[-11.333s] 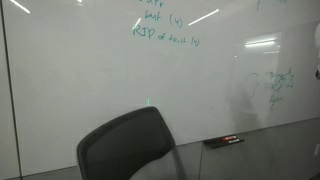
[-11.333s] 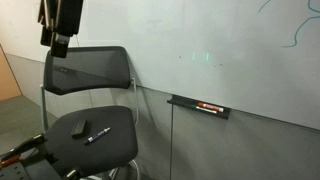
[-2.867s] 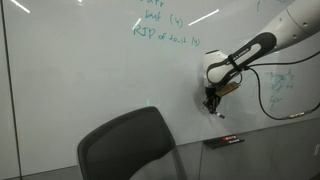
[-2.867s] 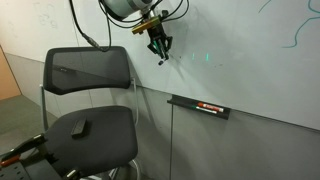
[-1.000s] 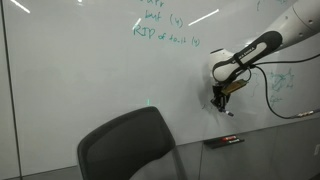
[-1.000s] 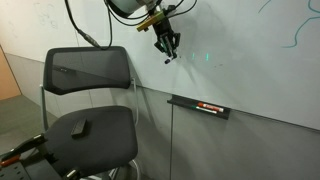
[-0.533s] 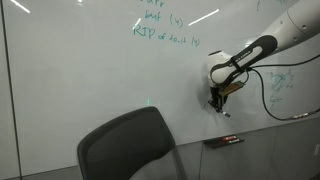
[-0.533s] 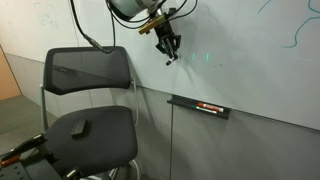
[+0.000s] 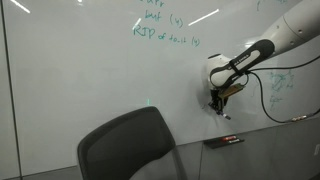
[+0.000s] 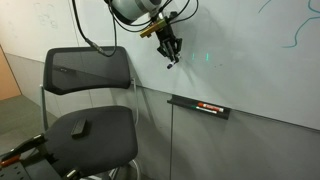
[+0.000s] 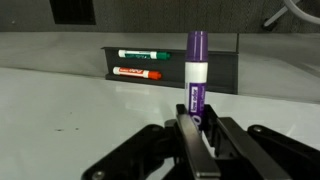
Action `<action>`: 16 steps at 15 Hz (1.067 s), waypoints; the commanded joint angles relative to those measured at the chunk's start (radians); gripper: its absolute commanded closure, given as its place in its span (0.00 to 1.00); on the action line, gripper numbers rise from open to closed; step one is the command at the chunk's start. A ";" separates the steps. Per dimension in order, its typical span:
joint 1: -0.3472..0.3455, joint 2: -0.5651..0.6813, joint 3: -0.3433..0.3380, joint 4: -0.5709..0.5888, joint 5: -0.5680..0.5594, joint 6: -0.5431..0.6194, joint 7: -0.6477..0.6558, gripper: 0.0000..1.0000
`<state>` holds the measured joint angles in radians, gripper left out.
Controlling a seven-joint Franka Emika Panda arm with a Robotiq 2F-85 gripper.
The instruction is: Use the marker on the chair to write on the board
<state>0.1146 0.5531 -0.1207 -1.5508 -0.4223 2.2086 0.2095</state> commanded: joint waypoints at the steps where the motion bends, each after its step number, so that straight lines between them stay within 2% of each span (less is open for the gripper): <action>1: -0.006 0.025 -0.023 0.044 -0.016 0.004 0.023 0.92; 6: -0.021 0.005 -0.021 0.028 0.012 -0.024 0.008 0.92; 13: -0.040 -0.054 0.074 -0.093 0.167 -0.150 -0.107 0.92; 16: -0.021 -0.074 0.096 -0.170 0.154 -0.075 -0.127 0.92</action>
<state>0.0909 0.5375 -0.0494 -1.6290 -0.2675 2.0780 0.1185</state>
